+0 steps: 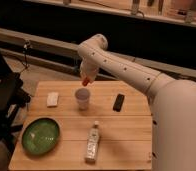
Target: Place the pepper in the ceramic cup
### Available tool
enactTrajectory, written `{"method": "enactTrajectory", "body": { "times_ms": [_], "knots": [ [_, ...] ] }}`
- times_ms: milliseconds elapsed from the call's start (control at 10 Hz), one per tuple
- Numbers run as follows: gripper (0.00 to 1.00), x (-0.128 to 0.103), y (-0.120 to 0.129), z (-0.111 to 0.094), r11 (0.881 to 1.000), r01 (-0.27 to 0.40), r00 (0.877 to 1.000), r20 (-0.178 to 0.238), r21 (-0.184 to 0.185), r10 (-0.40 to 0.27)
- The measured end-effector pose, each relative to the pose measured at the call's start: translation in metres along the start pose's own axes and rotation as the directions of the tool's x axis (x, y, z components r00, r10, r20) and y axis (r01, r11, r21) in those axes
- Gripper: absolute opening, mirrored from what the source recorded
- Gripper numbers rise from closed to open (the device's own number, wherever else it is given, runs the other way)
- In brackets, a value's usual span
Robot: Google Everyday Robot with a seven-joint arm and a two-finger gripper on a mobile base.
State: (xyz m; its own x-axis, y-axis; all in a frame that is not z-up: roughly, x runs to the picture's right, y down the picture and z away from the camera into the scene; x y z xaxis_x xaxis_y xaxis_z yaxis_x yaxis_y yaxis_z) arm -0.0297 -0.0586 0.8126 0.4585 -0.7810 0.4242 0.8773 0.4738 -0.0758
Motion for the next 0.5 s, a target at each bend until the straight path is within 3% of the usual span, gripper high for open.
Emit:
{"method": "enactTrajectory", "body": {
  "times_ms": [200, 300, 500],
  "knots": [
    [0.00, -0.007, -0.002, 0.002, 1.000, 0.018, 1.000, 0.008, 0.005, -0.018],
    [0.00, -0.016, -0.008, 0.003, 0.999, 0.027, 0.999, 0.020, 0.030, -0.028],
    [0.00, -0.025, -0.010, 0.007, 0.998, 0.037, 0.999, 0.038, 0.042, -0.039]
  ]
}}
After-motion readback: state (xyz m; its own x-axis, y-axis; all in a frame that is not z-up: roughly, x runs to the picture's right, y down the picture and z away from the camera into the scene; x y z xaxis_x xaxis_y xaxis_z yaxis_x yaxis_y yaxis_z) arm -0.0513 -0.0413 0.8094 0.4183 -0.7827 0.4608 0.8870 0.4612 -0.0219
